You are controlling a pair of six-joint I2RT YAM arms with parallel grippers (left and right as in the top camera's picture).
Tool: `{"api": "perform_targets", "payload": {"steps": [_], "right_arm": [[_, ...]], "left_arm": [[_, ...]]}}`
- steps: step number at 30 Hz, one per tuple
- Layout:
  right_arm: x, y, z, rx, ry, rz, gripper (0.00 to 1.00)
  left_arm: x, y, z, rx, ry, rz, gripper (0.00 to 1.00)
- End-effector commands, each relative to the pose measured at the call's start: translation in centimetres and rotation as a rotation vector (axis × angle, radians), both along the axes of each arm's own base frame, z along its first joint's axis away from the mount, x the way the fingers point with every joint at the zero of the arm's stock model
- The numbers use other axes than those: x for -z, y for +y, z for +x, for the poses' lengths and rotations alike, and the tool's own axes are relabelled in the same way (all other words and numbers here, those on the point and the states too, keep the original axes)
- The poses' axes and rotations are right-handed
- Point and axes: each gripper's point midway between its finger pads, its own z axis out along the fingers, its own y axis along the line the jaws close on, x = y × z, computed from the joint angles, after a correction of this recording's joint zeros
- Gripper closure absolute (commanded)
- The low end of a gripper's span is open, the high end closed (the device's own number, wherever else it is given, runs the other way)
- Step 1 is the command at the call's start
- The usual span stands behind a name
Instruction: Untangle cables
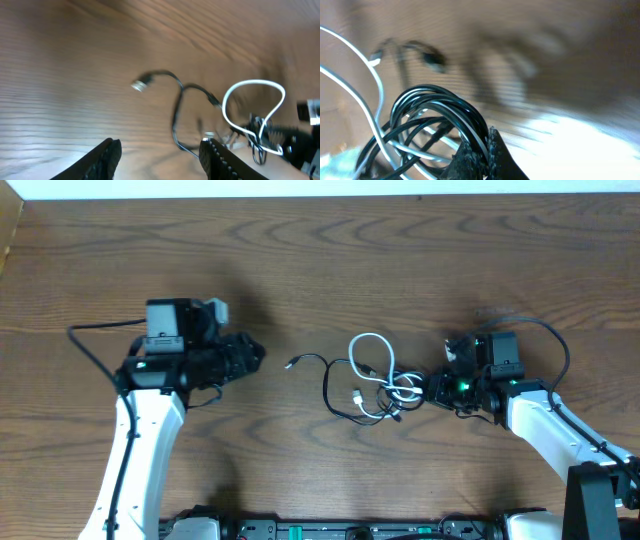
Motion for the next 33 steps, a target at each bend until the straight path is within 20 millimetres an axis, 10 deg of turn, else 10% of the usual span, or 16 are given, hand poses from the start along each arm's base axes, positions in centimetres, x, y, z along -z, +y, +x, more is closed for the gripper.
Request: {"api": "perform_targets", "payload": {"steps": [1,10,24,33], "right_arm": [[-2.8,2.7,-0.6,-0.158,-0.089,0.183,0.99],[-6.0,5.4,-0.3,-0.285,-0.229,0.317,0.99],[-6.6,6.1,-0.3,-0.314,-0.268,0.33,0.99],[-5.3,5.4,0.1,-0.265,-0.235,0.257,0.99]], "left_arm": [[-1.0,-3.4,-0.4,0.103,-0.002,-0.07,0.45],[-0.6,-12.1,-3.4,0.368,0.018,-0.129,0.47],[2.0,-18.9,-5.0,0.46,0.091,-0.174,0.5],[2.1,-19.6,-5.0,0.477,0.076,-0.17,0.92]]}}
